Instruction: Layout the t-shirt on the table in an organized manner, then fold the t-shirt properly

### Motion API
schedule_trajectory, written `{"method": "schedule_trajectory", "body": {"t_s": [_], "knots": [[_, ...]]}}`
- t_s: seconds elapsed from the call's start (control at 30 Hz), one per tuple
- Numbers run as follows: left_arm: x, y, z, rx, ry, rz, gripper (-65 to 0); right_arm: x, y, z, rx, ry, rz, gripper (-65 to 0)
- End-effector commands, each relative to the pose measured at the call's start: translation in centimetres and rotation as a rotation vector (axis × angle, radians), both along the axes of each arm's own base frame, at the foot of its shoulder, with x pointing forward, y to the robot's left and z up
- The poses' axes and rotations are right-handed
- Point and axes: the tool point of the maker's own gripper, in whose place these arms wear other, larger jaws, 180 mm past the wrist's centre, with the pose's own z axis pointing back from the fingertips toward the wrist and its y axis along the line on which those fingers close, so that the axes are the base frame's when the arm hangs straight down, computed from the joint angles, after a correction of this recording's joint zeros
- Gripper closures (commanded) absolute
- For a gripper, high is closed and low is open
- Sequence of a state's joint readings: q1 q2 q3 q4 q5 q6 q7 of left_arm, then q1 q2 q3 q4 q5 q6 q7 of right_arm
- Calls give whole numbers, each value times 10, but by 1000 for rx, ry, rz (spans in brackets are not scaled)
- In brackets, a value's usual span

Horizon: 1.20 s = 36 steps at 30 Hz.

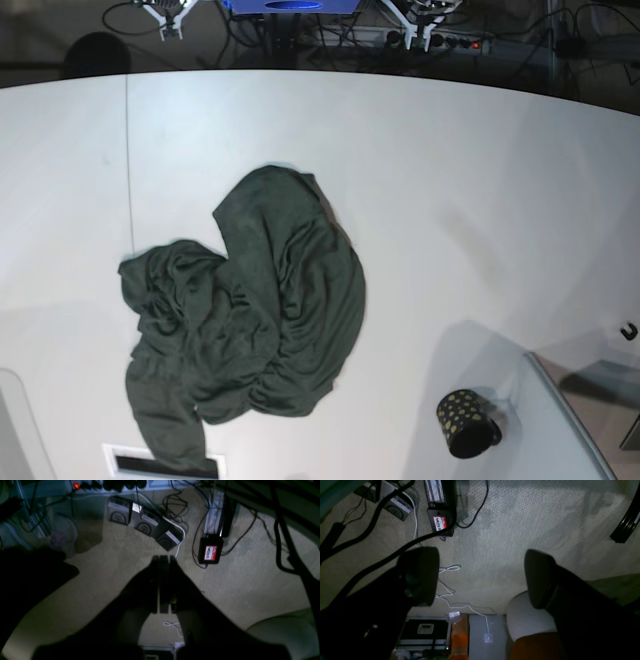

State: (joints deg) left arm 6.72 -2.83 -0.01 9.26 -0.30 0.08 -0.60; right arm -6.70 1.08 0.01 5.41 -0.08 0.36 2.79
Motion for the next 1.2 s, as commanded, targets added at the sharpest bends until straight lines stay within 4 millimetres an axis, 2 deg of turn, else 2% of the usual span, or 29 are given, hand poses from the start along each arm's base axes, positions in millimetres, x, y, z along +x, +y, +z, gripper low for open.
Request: {"method": "schedule_trajectory", "body": {"t_s": [0.0, 0.1, 0.13, 0.23, 0.27, 0.37, 0.4, 0.6, 0.63, 0.77, 0.83, 0.87, 0.9, 0.97, 1.0, 1.17], "knots": [[-5, 2, 0, 8, 9, 2, -5, -1, -6, 0, -20, 0, 0, -473], [-5, 2, 0, 8, 9, 2, -5, -1, -6, 0, -20, 0, -3, -366], [-5, 2, 0, 8, 9, 2, -5, -2, -6, 0, -20, 2, -3, -296], [-5, 2, 0, 8, 9, 2, -5, -3, -6, 0, -20, 6, -3, -17], [-5, 2, 0, 8, 9, 2, -5, -3, -6, 0, -20, 8, -3, 0], [-6, 2, 0, 8, 12, 2, -13, -4, -6, 0, -20, 10, 0, -41], [-6, 2, 0, 8, 12, 2, -39, -4, -6, 0, -20, 10, 1, -30], [-8, 2, 0, 8, 15, 3, -374, -3, -6, 0, -19, 7, 3, -5], [-9, 2, 0, 8, 17, 3, -393, -3, -6, 0, -19, 5, 3, -5], [-16, 2, 1, 8, 26, 2, -397, -2, -6, 0, -19, 4, 3, -5], [-16, 2, 1, 8, 26, 2, -385, -2, -6, 0, -19, 4, 3, -5], [-16, 2, 1, 8, 26, 2, -342, -3, -6, 0, -19, 5, 3, -5], [-16, 2, 1, 7, 26, 1, -275, -3, -6, 0, -19, 5, 3, -5], [-16, 2, 1, 7, 26, 1, -25, -3, -6, 0, -19, 5, 3, -5], [-16, 2, 1, 7, 26, 1, 0, -3, -6, 0, -19, 5, 3, -5], [-15, 4, 1, 10, 25, 0, 0, -3, -5, 0, -18, 3, -2, -5]]}}
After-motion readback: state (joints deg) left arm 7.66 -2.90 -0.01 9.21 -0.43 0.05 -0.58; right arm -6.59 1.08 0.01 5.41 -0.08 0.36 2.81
